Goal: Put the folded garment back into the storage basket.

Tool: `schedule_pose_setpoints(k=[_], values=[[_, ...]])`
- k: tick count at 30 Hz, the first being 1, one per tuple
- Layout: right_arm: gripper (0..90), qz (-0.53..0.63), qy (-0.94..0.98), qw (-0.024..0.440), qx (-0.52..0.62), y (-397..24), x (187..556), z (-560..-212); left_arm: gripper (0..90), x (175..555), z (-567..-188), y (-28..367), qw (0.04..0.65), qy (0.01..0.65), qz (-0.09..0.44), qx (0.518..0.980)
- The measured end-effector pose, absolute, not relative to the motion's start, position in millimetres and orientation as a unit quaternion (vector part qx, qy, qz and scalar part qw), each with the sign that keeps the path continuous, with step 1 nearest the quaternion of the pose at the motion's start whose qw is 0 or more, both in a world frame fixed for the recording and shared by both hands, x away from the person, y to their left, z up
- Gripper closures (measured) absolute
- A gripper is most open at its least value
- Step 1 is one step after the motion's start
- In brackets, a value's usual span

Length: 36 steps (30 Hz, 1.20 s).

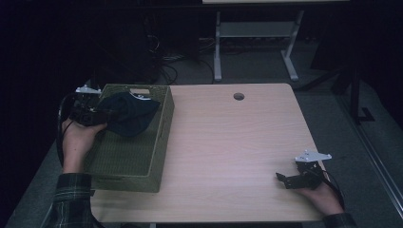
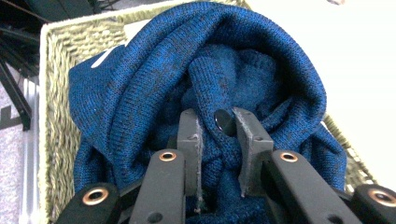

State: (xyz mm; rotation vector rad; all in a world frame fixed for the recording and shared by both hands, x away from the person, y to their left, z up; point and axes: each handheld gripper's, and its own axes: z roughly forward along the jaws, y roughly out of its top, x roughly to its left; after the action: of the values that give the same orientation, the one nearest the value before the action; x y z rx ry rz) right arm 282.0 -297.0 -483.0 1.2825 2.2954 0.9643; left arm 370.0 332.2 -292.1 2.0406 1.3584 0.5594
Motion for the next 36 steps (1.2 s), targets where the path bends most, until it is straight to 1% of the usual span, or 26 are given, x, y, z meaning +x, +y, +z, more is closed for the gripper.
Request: schedule_pose_setpoints(k=[9, 28, 36], values=[[2.7, 0.339, 0.808, 0.170, 0.451, -297.0, 282.0, -483.0, 73.3, 376.0, -318.7, 338.7, 0.294, 0.529, 0.202, 0.770], [2.7, 0.339, 0.808, 0.169, 0.450, -296.8, 281.9, -483.0, 73.1, 389.8, -383.2, 335.6, 0.258, 0.550, 0.152, 0.780], [2.7, 0.340, 0.809, 0.168, 0.450, -296.7, 281.8, -483.0, 71.6, 389.5, -396.3, 337.9, 0.240, 0.551, 0.128, 0.789]])
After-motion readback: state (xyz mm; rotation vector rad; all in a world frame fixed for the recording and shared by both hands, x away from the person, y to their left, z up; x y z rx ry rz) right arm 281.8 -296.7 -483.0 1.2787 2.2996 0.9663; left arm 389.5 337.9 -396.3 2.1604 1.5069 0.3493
